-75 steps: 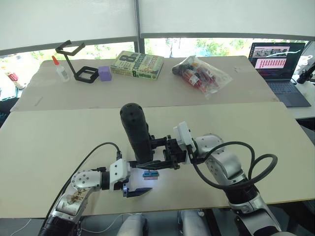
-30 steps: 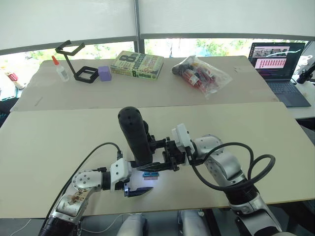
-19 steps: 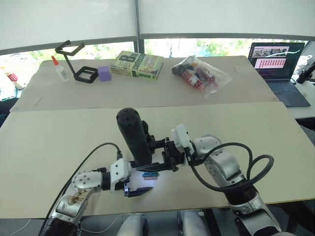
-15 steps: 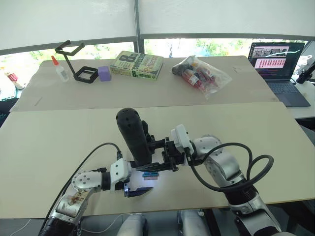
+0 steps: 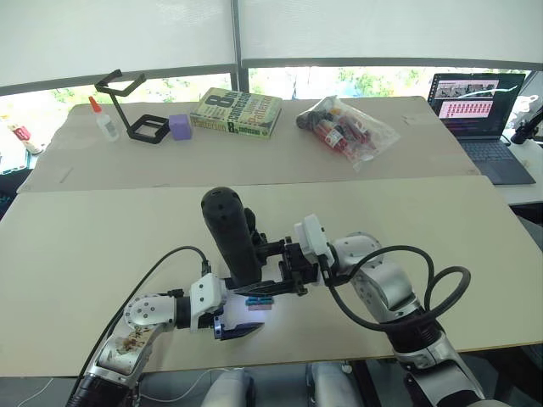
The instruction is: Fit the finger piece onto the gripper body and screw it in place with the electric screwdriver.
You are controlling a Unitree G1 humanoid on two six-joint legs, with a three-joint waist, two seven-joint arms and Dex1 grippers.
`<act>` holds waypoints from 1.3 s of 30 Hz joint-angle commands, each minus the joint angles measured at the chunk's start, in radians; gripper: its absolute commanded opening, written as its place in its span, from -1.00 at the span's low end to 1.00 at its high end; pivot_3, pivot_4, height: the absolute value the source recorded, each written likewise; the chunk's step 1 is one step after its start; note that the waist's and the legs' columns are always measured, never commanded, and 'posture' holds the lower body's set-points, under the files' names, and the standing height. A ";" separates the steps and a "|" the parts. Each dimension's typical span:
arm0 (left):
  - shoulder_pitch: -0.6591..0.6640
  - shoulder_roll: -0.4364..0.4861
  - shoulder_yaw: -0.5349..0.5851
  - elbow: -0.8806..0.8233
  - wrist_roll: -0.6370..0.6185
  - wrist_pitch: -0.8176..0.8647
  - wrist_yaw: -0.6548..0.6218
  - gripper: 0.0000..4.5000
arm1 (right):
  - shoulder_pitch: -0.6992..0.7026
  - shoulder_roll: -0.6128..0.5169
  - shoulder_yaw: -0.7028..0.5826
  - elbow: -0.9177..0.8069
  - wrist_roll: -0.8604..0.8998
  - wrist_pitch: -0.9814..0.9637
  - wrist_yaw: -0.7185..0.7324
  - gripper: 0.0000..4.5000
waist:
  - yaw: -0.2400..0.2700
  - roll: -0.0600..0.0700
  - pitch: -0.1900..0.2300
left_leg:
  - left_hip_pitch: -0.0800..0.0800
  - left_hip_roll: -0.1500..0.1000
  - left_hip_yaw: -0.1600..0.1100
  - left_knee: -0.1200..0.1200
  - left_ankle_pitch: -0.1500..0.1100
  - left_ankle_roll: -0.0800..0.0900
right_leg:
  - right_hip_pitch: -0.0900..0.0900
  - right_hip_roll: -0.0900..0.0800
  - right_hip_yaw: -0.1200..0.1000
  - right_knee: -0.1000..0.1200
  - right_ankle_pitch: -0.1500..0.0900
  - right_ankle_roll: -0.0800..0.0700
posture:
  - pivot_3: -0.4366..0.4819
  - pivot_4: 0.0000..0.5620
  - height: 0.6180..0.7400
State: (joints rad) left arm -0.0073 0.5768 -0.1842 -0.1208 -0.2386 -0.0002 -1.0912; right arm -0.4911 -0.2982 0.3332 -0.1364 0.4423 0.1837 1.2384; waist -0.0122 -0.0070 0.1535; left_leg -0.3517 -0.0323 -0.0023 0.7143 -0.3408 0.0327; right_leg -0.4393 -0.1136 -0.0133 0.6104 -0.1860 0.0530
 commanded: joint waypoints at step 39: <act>0.011 -0.012 -0.034 0.014 0.003 0.000 -0.006 0.97 | -0.013 0.003 -0.036 -0.015 0.040 0.003 0.019 -0.13 | 0.001 0.000 0.000 | 0.000 0.000 0.000 0.000 0.000 0.000 | 0.000 0.000 0.000 0.000 0.000 0.000 | -0.05 -0.47 1.00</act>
State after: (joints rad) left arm -0.0100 0.5730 -0.1867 -0.1176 -0.2382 -0.0082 -1.0917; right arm -0.4943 -0.3033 0.3146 -0.1176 0.4544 0.1905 1.2580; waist -0.0112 -0.0070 0.1535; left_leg -0.3517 -0.0325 -0.0023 0.7144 -0.3407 0.0327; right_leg -0.4392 -0.1138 -0.0133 0.6104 -0.1860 0.0530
